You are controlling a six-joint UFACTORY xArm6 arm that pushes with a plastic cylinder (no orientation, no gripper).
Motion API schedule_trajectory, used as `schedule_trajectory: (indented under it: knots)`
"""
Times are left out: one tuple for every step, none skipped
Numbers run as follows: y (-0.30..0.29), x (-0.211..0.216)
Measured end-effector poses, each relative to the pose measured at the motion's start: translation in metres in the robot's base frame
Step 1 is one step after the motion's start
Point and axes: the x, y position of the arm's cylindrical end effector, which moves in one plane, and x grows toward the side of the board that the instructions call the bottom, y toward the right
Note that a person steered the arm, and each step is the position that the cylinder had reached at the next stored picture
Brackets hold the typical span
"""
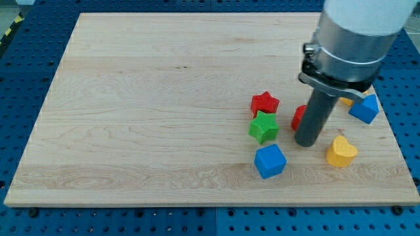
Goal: Move heart slightly down
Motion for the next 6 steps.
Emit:
schedule_trajectory:
  knots:
    - [0.025,0.0]
    - [0.045,0.0]
    - [0.051,0.0]
    - [0.051,0.0]
    - [0.05,-0.003]
    - [0.05,-0.011]
